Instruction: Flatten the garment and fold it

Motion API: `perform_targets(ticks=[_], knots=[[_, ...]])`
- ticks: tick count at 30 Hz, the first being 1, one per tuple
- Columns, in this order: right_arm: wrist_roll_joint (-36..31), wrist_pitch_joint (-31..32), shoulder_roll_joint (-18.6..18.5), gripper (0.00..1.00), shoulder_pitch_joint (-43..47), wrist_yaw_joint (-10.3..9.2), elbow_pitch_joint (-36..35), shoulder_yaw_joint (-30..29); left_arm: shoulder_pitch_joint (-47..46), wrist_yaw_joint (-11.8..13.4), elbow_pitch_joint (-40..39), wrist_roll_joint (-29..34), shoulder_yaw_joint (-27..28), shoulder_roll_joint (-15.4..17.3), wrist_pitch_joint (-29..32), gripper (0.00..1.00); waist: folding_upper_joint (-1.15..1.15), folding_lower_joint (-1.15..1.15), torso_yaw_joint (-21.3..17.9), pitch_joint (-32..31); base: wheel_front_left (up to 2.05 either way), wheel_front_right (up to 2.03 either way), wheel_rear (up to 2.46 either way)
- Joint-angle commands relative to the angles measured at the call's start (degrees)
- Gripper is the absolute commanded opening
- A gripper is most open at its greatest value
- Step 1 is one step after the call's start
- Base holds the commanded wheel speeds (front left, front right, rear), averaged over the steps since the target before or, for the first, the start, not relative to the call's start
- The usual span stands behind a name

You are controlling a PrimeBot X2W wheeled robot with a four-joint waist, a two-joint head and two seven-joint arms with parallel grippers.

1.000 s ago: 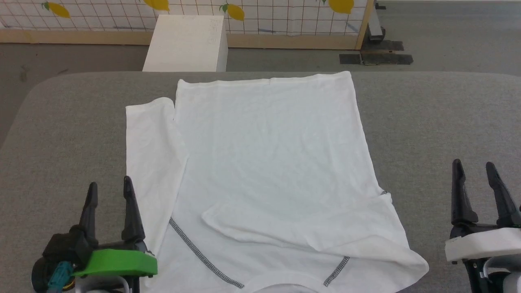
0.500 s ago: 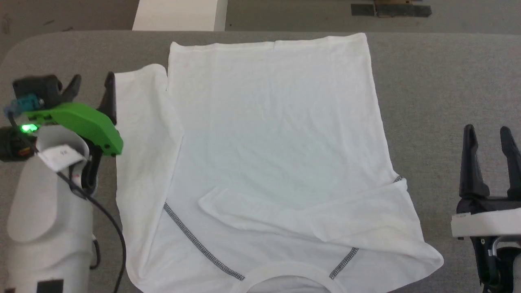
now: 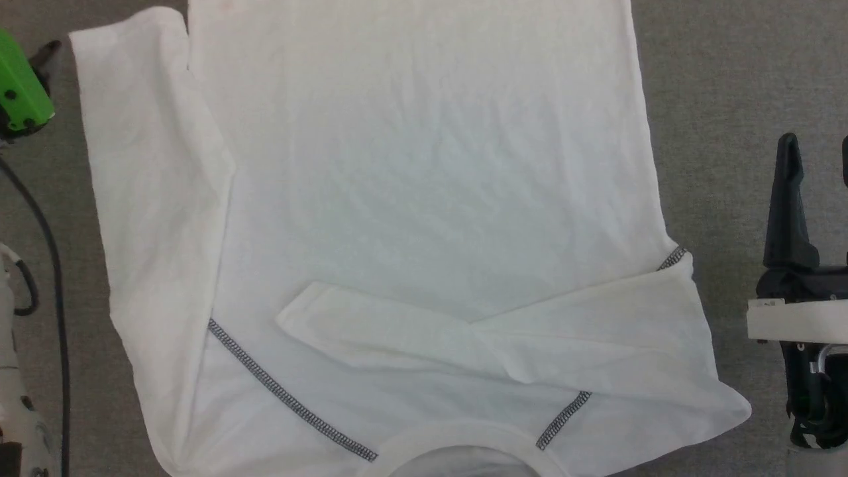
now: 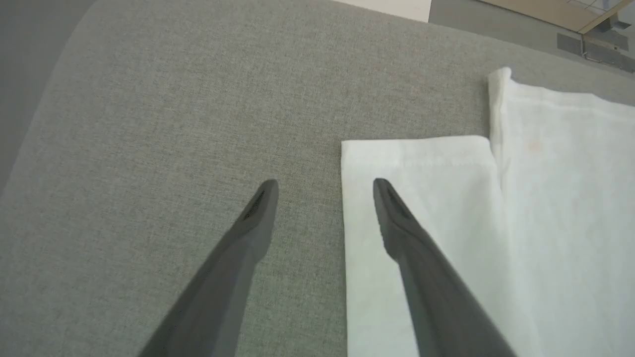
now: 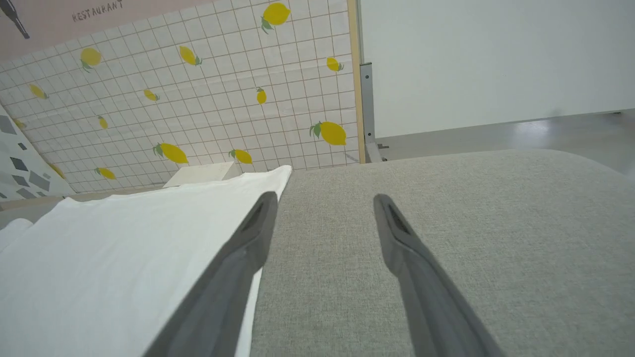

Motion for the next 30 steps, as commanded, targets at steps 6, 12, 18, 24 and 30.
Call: perform_targets(ticks=[6, 12, 18, 24, 30], knots=[[0.52, -1.63, 0.03, 1.00, -2.03, -0.08, 1.47, -0.53, 0.47, 1.80, -4.35, -3.08, 1.05, 0.89, 8.56, 1.00, 0.00, -0.01, -3.03, 9.04, 0.00, 0.00, 0.00], [0.45, -2.27, 0.04, 1.00, -3.32, -0.08, 2.06, -0.57, 4.30, 3.50, -5.19, -7.07, 3.19, -1.22, 13.06, 0.34, 0.00, -0.01, -2.84, 9.83, 0.00, 0.00, 0.00], [-0.83, -2.12, 0.04, 1.00, -3.97, -0.08, 2.36, -1.35, 4.80, 2.28, -5.59, -8.94, 5.77, -2.06, 5.59, 0.00, 0.00, -0.01, -1.16, 8.23, 0.00, 0.00, 0.00], [-1.14, -2.04, 0.04, 1.00, -3.16, -0.08, 3.54, -1.79, 4.80, 2.85, -4.09, -9.25, 10.33, -1.81, -7.25, 0.00, 0.00, -0.01, 1.21, 3.01, 0.00, 0.00, 0.00], [-0.89, -2.10, 0.04, 1.00, -0.37, -0.08, 5.45, -2.82, 9.23, 4.66, -1.17, -9.06, 15.61, -0.22, -16.98, 0.00, 0.00, -0.01, 4.29, -4.56, 0.00, 0.00, 0.00]])
